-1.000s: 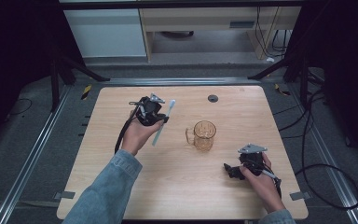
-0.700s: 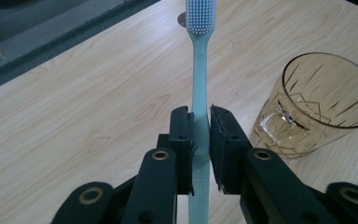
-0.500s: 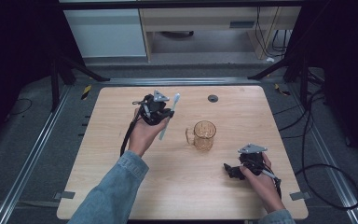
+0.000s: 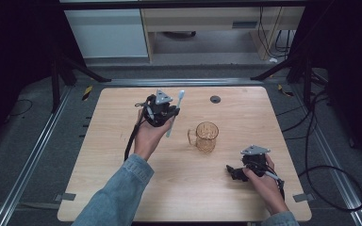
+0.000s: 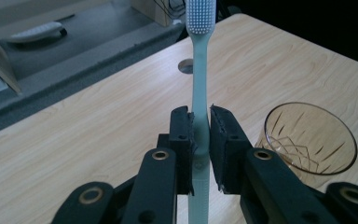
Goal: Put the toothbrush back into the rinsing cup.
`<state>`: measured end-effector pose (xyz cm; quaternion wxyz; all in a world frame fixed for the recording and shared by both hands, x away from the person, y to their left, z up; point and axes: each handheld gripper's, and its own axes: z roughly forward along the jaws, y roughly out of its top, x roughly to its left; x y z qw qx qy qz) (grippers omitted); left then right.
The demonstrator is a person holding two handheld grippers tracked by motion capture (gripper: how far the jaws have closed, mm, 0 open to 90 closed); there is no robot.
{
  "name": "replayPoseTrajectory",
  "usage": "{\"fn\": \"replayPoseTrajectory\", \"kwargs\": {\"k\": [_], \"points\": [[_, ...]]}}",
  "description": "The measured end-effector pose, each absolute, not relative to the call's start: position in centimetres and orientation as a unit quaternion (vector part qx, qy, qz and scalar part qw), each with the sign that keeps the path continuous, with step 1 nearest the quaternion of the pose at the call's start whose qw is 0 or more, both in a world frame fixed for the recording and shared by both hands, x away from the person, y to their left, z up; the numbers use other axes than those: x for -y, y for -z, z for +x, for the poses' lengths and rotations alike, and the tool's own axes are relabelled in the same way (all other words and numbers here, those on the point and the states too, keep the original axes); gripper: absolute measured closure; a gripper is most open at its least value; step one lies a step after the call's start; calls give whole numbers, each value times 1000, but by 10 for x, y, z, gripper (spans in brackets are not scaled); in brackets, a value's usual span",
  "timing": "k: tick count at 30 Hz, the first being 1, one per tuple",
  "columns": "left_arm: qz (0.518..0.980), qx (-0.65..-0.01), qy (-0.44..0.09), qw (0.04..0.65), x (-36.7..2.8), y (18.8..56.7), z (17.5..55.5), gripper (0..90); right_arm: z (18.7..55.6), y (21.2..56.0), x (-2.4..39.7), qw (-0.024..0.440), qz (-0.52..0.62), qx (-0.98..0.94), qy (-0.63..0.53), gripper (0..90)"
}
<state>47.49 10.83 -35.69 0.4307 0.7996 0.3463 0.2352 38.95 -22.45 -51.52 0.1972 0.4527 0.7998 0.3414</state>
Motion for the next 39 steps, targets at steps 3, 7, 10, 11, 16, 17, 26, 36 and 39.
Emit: {"fn": "replayPoseTrajectory", "kwargs": {"k": [3, 7, 10, 11, 16, 17, 26, 36, 39], "points": [[798, -342, -235, 437, -107, 356, 474, 790, 389, 515, 225, 197, 453, -800, -341, 5], [788, -344, -237, 452, -107, 353, 474, 790, 389, 515, 225, 197, 453, -800, -341, 5], [776, -341, -247, 470, -108, 349, 473, 790, 389, 515, 224, 198, 453, -800, -340, 7], [773, -339, -251, 474, -109, 347, 473, 790, 389, 515, 224, 199, 452, -800, -340, 7], [763, -335, -254, 491, -105, 344, 472, 790, 389, 515, 224, 198, 452, -800, -341, 6], [766, -333, -254, 488, -103, 344, 472, 790, 389, 515, 224, 198, 452, -800, -341, 6], [762, -321, -258, 500, -93, 346, 467, 791, 388, 515, 225, 193, 444, -805, -343, 6], [725, -306, -283, 549, -92, 345, 461, 790, 388, 515, 225, 193, 442, -806, -344, 6], [713, -303, -289, 562, -92, 345, 459, 790, 388, 515, 225, 193, 441, -806, -343, 6]]}}
